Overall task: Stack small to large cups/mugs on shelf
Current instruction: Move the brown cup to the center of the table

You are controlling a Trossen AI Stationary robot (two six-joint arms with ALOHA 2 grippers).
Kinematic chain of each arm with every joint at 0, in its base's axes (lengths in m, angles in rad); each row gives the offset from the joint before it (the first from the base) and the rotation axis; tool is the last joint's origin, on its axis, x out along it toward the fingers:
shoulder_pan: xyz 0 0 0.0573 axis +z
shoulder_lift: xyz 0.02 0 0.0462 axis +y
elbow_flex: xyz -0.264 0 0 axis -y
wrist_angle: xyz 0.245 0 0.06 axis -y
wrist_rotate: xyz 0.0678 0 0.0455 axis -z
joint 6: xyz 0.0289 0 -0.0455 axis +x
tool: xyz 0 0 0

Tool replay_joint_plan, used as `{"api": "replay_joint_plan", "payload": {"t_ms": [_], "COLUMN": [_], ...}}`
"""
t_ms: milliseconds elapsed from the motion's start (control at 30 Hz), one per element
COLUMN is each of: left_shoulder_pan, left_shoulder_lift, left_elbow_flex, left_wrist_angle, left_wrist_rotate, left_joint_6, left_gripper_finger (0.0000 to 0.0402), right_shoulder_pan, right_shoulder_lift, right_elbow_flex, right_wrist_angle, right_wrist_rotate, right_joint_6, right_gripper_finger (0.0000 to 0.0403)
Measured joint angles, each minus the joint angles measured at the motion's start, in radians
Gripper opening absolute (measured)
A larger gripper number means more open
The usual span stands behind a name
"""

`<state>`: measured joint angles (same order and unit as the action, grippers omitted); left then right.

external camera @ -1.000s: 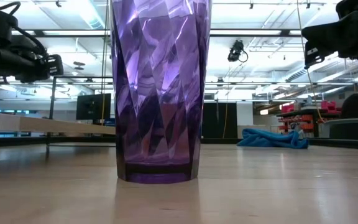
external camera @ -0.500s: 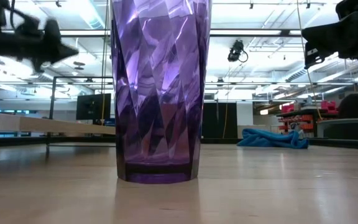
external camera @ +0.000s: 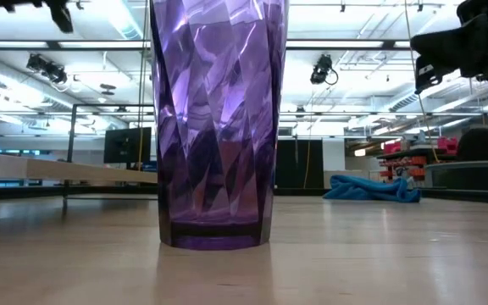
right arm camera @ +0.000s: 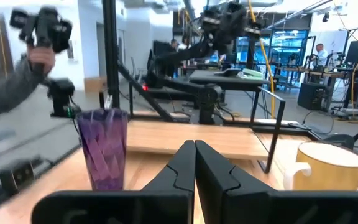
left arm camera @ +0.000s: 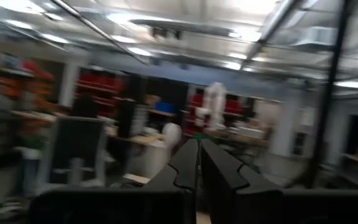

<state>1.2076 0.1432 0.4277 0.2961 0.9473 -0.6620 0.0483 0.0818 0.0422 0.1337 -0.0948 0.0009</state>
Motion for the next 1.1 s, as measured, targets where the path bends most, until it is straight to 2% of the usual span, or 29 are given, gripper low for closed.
{"api": "replay_joint_plan", "payload": {"t_ms": [133,300,400,500,667,833,967,1100], "left_shoulder_pan": [0.0,0.0,-0.001,-0.001,-0.001,-0.001,-0.001,-0.001], "left_shoulder_lift": [0.0,0.0,-0.002,-0.002,-0.002,-0.002,-0.002,-0.002], "left_elbow_flex": [0.041,0.063,0.065,0.065,0.065,0.065,0.065,0.065], "left_wrist_angle": [0.001,-0.001,-0.001,0.0,0.0,-0.001,-0.001,-0.001], "left_wrist_rotate": [0.096,0.127,0.141,0.15,0.15,0.15,0.15,0.15], "left_joint_6": [-0.07,-0.127,-0.139,-0.139,-0.139,-0.139,-0.138,-0.138], "left_gripper_finger": [0.0029,0.003,0.0026,0.0024,0.003,0.0034,0.003,0.0025], "right_shoulder_pan": [0.0,0.0,0.0,0.0,0.0,0.0,0.0,0.0], "right_shoulder_lift": [0.0,0.0,0.0,0.001,0.076,0.254,0.424,0.584], "right_elbow_flex": [0.0,0.0,0.002,0.058,0.28,0.543,0.742,0.918], "right_wrist_angle": [0.107,0.286,0.395,0.385,0.166,-0.105,-0.386,-0.782], "right_wrist_rotate": [0.02,0.02,0.02,0.012,0.004,0.027,0.071,0.135], "right_joint_6": [0.128,0.283,0.296,0.296,0.233,0.211,0.303,0.51], "right_gripper_finger": [0.0015,0.0015,0.0015,0.0015,0.0015,0.0015,0.0015,0.0015]}}
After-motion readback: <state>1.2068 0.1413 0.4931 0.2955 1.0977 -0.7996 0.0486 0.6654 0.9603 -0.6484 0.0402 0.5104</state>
